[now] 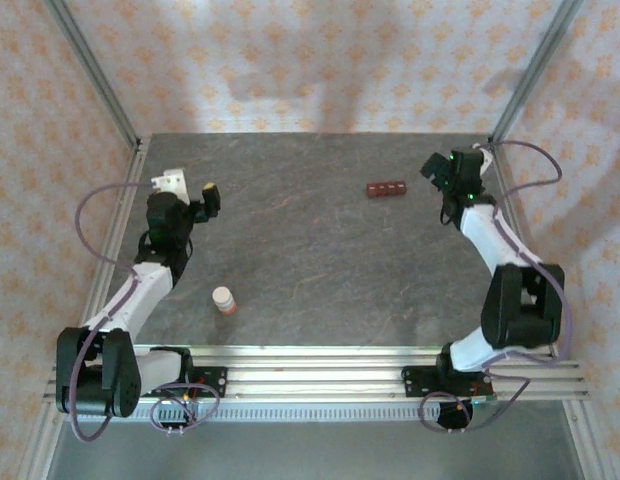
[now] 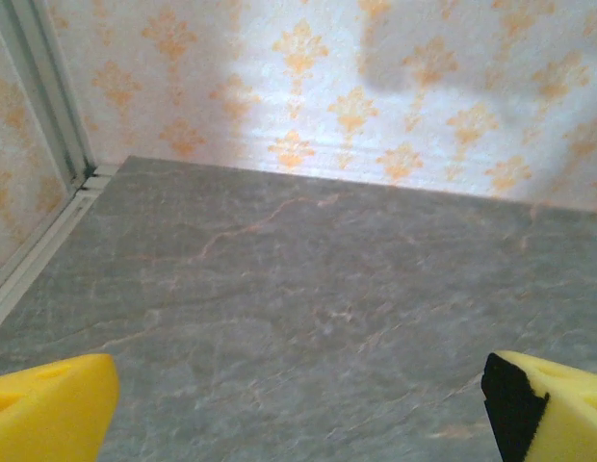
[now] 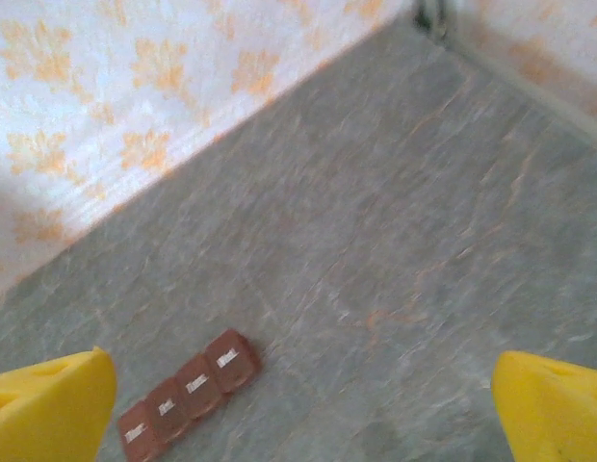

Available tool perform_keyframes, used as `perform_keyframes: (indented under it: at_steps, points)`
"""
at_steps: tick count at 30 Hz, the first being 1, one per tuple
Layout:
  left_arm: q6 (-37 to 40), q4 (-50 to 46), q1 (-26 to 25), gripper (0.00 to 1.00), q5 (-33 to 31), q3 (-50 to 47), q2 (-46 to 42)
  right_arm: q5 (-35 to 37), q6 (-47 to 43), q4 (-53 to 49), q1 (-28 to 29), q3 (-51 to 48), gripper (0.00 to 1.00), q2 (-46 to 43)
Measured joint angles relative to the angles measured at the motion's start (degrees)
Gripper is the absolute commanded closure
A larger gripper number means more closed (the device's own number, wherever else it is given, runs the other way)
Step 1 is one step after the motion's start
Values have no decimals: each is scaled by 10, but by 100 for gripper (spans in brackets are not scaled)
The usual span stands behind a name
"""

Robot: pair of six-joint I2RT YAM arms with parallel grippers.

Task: Sort the pills into containers

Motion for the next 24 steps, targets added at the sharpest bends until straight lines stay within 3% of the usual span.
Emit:
perform_keyframes:
  at_steps: [5,16,19,24]
  points:
    - [-48,-78,-17,0,23,78,10,-74,6,-103,0,177,3,148]
    - [-128,-148,-137,0,47,156,105,-166,14,-282,0,555,21,443]
    - [-127,-169,-160,0,47,191,118,-173,20,-313,0,605,21,490]
    - [-122,-175,-180,0,46,210,119,-187,36,-337,0,605,29,514]
